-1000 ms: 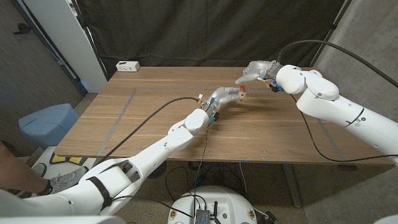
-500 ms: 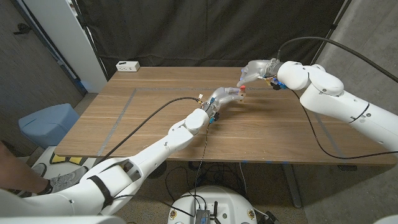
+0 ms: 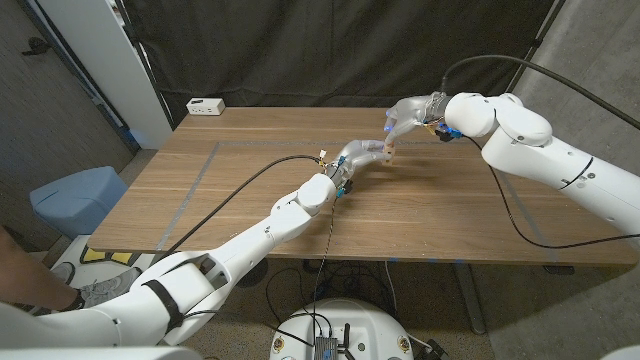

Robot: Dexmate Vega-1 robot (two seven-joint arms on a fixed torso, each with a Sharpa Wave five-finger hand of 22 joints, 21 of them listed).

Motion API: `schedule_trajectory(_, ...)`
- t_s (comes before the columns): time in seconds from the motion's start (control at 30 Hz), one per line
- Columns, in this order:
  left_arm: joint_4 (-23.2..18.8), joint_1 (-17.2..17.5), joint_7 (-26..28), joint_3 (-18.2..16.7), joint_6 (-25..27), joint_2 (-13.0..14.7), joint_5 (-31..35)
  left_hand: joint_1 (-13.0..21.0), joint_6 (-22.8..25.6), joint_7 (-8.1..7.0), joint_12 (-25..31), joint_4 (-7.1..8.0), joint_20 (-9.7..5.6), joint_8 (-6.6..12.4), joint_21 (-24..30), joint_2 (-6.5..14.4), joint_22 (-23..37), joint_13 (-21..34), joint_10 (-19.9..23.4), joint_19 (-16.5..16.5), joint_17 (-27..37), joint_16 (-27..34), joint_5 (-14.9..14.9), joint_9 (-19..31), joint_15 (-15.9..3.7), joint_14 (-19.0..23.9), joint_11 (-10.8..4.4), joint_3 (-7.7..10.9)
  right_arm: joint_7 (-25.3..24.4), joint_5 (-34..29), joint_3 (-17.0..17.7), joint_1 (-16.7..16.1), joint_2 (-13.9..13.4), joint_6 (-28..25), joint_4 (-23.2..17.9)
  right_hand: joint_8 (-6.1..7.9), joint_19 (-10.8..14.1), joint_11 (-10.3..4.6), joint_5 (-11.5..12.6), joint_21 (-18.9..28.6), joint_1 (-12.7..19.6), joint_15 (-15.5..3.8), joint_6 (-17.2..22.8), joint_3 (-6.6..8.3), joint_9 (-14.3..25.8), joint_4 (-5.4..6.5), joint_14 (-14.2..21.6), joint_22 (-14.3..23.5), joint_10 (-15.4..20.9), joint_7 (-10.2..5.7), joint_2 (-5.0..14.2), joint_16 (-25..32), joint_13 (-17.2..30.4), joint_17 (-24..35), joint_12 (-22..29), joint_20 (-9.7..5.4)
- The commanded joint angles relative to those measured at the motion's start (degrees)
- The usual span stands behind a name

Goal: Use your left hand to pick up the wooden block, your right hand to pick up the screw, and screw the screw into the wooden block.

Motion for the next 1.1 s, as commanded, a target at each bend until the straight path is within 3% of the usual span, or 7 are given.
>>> schedule_trajectory(0.03, 1.01, -0.48, -0.32, 0.17, -0.51, -0.30, -0.07, 1.06, 1.00, 0.65, 0.48, -0.04, 0.21, 0.40, 0.30, 2.14, 0.25, 1.95, 0.37, 0.20, -0.08, -0.07, 0.38, 0.28, -4.08, 0.33, -0.19, 0.51, 4.28, -4.26, -1.79, 2.28, 1.02, 0.76, 1.01, -0.25, -0.92, -1.49, 0.14, -0.10, 1.58, -0.01, 0.34, 0.89, 0.21, 0.28, -1.04, 0.05, -0.71, -1.47, -0.29, 0.07, 0.25, 0.16, -0.01, 0.21)
schedule_trajectory(0.23, 0.97, -0.45, -0.12, 0.14, -0.31, -0.37, -0.07, 1.05, 1.01, 0.63, 0.50, -0.03, 0.13, 0.40, 0.27, 2.12, 0.25, 1.95, 0.40, 0.13, -0.07, -0.08, 0.37, 0.27, -4.10, 0.32, -0.21, 0.51, 5.99, -6.32, -2.30, 2.91, 1.72, 1.28, 1.60, 0.14, -1.08, -1.82, 0.14, 0.01, 2.77, -0.09, 1.44, 1.51, 0.29, 0.31, -1.33, 0.04, -1.02, -2.33, -0.22, 0.18, 0.25, 0.19, 0.09, 0.23)
schedule_trajectory(0.6, 0.86, -0.36, 0.09, 0.16, -0.06, -0.39, -0.06, 1.02, 1.01, 0.57, 0.51, -0.01, 0.16, 0.41, 0.27, 2.13, 0.25, 1.96, 0.41, 0.13, -0.06, -0.08, 0.36, 0.27, -4.18, 0.27, -0.21, 0.50, 7.44, -9.14, -2.43, 2.85, 2.96, 1.88, 2.39, 1.87, -0.52, -2.72, -0.02, 0.42, 4.49, -0.78, 5.30, 2.47, 0.72, 0.58, -0.91, 0.04, -0.04, -1.87, -0.48, 0.69, 0.24, 0.30, 0.68, -0.37)
schedule_trajectory(1.0, 0.51, -0.22, 0.10, 0.22, 0.06, -0.28, -0.02, 1.00, 1.04, 0.57, 0.48, -0.02, 0.11, 0.42, 0.25, 2.05, 0.25, 1.91, 0.39, 0.09, -0.06, -0.07, 0.34, 0.26, -4.27, 0.32, -0.21, 0.49, 7.48, -9.66, -1.56, 1.98, 3.68, 2.09, 2.64, 3.18, 0.35, -2.32, -0.13, 0.69, 4.84, -1.30, 7.65, 2.98, 1.24, 1.04, -0.09, 0.04, 1.52, -1.06, -0.45, 1.15, 0.22, 0.48, 1.14, -1.15)
schedule_trajectory(1.1, 0.20, -0.08, 0.18, 0.23, 0.21, -0.18, 0.03, 1.04, 1.07, 0.59, 0.47, -0.05, 0.14, 0.44, 0.26, 2.05, 0.25, 1.91, 0.36, 0.10, -0.06, -0.07, 0.34, 0.26, -4.23, 0.32, -0.21, 0.52, 7.10, -9.59, -1.25, 1.64, 3.60, 2.32, 2.63, 3.72, 0.84, -2.28, -0.16, 0.81, 4.90, -1.66, 8.56, 3.16, 1.47, 1.15, 0.27, 0.03, 2.07, -0.83, -0.44, 1.30, 0.21, 0.54, 1.24, -2.17)
